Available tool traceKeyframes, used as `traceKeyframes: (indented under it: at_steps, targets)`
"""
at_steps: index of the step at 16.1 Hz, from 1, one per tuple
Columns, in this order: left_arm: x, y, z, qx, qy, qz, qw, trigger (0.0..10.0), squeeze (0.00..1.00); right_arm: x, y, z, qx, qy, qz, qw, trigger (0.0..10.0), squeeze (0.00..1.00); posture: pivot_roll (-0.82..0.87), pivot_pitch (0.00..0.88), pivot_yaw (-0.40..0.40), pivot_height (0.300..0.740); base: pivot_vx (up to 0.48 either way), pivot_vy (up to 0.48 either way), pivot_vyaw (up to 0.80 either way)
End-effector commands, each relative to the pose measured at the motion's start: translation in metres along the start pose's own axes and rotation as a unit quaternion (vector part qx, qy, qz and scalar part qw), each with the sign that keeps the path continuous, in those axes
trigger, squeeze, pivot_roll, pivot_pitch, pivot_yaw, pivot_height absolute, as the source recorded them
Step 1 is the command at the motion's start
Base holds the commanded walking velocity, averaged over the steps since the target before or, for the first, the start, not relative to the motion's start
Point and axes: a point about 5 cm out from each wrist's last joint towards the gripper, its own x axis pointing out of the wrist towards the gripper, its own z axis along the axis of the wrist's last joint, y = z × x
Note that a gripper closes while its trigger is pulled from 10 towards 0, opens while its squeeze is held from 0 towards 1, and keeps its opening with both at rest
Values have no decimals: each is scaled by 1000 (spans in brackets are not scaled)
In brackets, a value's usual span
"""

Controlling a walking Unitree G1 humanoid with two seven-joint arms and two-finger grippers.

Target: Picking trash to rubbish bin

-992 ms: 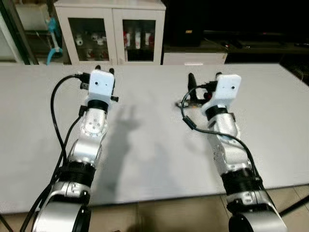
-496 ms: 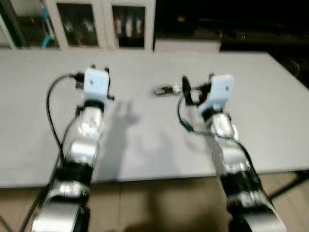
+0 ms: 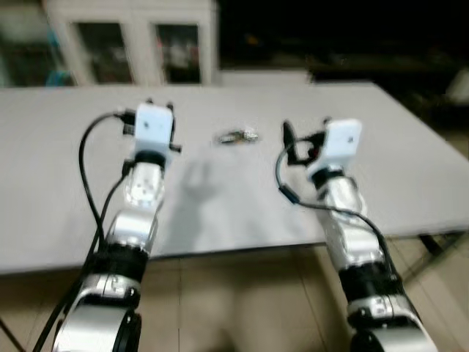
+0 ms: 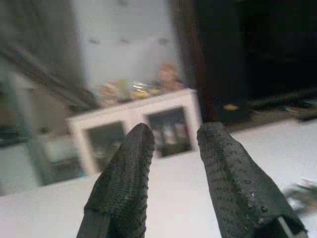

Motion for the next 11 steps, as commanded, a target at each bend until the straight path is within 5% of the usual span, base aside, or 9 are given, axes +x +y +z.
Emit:
traceKeyframes:
  at_steps: [1, 11]
  targets:
    - [0, -1, 0, -4, 5, 4, 1000, 10000, 0, 1, 1, 0, 4, 3, 4, 1000, 10000, 0, -8, 17, -36, 740, 442, 0, 0]
    - [0, -1, -1, -1, 8, -2, 1000, 10000, 0, 0, 0, -1, 7, 7, 1, 1000, 10000, 0, -8, 19, -33, 740, 447, 0, 0]
